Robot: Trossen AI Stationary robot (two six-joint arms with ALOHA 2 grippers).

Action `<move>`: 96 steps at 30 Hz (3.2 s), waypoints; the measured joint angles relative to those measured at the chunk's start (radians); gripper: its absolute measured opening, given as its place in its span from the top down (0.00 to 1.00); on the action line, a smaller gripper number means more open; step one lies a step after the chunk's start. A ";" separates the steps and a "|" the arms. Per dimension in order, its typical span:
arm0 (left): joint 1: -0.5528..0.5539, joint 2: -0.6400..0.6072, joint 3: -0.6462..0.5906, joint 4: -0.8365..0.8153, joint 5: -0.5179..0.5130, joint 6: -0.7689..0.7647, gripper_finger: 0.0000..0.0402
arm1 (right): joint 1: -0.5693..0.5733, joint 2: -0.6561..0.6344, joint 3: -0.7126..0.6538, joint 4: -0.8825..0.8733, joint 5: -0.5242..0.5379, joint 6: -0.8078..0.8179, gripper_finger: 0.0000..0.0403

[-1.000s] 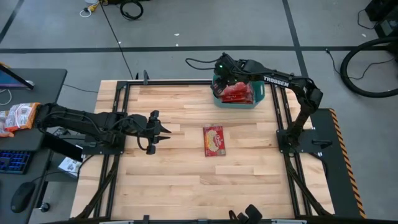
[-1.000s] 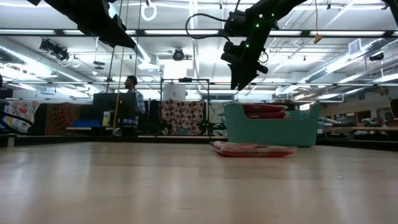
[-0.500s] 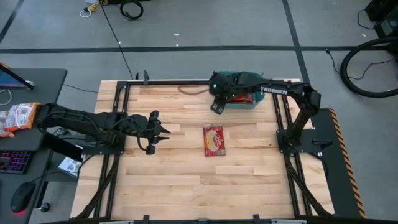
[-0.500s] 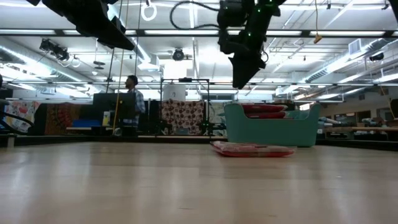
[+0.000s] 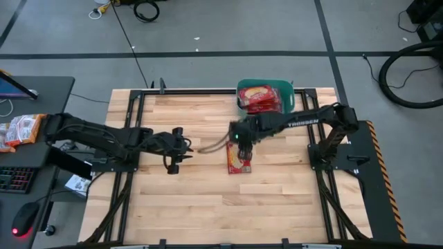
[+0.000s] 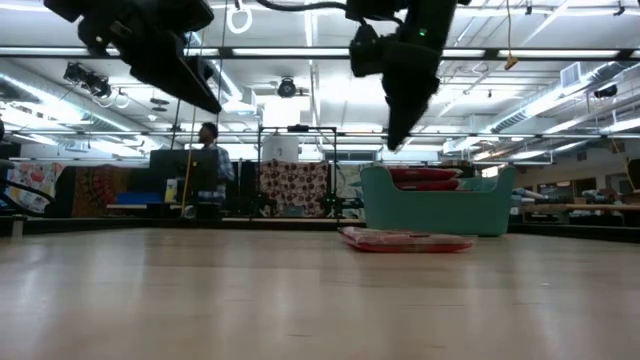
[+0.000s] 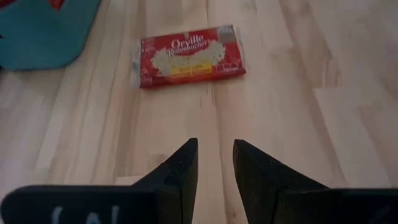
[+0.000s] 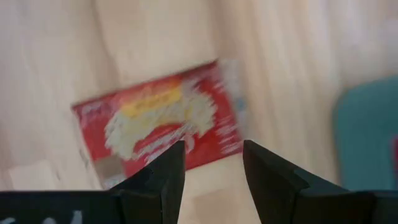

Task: Sort popcorn bags into baskets
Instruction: Put the popcorn bag into the green bin

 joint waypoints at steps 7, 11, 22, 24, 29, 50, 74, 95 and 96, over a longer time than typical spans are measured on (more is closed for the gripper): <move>0.000 0.074 0.000 0.030 0.000 0.007 0.73 | 0.103 0.000 -0.163 0.132 0.000 0.028 0.59; 0.000 0.099 0.000 0.051 0.000 0.008 0.73 | 0.139 0.000 -0.226 0.187 0.018 0.083 0.59; 0.000 0.101 0.000 0.052 0.000 0.007 0.73 | 0.237 0.014 -0.300 0.411 0.105 0.138 0.59; 0.000 0.101 0.000 0.056 0.000 0.007 0.73 | 0.254 0.028 -0.299 0.433 0.132 0.139 0.59; 0.000 0.101 0.000 0.057 0.000 0.007 0.73 | 0.268 0.047 -0.298 0.366 0.217 0.205 0.59; 0.000 0.101 0.000 -0.002 0.000 -0.001 0.73 | 0.153 0.057 -0.498 0.682 0.165 0.202 0.59; 0.000 0.101 0.000 0.087 0.075 -0.001 0.73 | 0.265 0.051 -0.294 0.496 -0.001 -0.023 0.59; -0.018 0.141 0.000 0.184 0.055 0.004 0.73 | 0.359 -0.062 -0.279 0.060 0.122 0.233 0.66; -0.026 0.153 0.000 0.192 0.055 0.008 0.73 | 0.359 -0.086 -0.295 0.059 0.138 0.244 0.66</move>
